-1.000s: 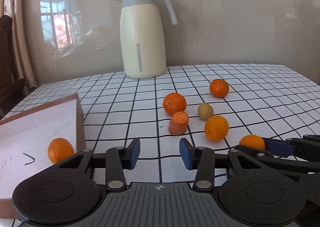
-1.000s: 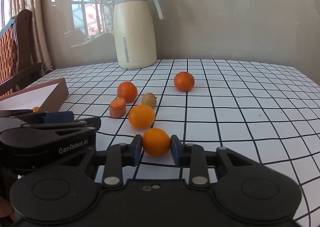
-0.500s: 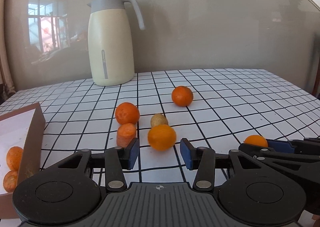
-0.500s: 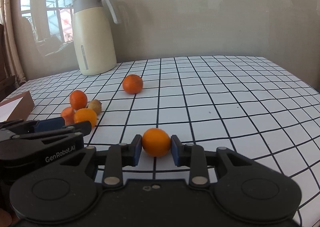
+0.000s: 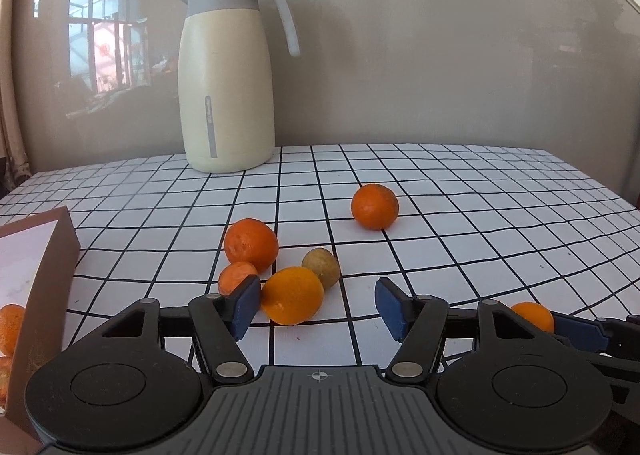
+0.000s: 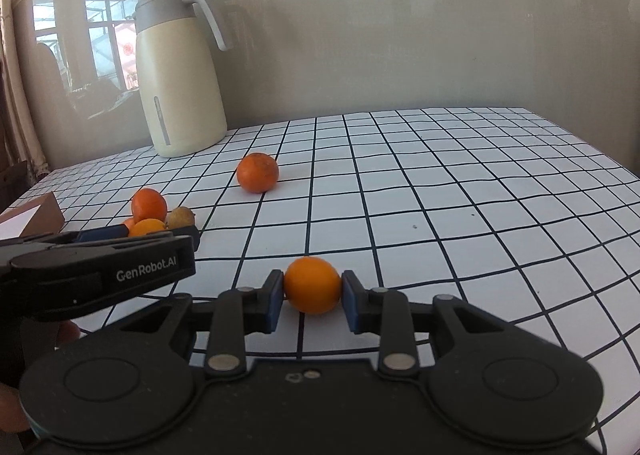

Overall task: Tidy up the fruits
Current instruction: 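Grasp a second orange with the left tool while the right tool holds its orange, then lift and carry both held oranges toward the white box with both tools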

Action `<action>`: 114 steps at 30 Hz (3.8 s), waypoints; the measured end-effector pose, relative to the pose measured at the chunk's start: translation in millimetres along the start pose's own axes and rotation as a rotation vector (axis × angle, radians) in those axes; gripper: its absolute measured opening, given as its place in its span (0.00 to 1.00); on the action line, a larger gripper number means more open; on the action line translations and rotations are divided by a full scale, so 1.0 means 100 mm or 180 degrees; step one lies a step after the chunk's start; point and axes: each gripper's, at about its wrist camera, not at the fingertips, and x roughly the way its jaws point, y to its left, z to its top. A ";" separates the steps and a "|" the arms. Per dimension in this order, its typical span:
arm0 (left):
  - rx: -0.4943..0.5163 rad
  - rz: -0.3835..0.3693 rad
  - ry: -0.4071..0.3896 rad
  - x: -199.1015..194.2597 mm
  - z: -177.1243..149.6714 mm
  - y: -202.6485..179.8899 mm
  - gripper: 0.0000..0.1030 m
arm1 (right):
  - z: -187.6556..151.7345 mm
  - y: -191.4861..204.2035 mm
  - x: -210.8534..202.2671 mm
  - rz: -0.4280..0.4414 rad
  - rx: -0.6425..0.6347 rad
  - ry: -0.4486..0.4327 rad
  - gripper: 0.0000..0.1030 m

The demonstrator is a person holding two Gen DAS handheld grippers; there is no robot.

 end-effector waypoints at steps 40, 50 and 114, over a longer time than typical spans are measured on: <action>0.0104 -0.0054 0.0081 -0.21 -0.13 0.10 0.35 | 0.03 0.06 -0.01 0.0153 -0.0015 0.0000 0.22; 0.0131 -0.0035 0.0111 -0.48 -0.34 0.24 0.35 | -0.04 0.22 -0.05 0.0329 -0.0137 0.0076 0.22; 0.0057 0.0023 -0.0021 -0.57 -0.27 0.34 0.36 | -0.02 0.29 -0.23 0.0443 -0.0244 -0.0009 0.22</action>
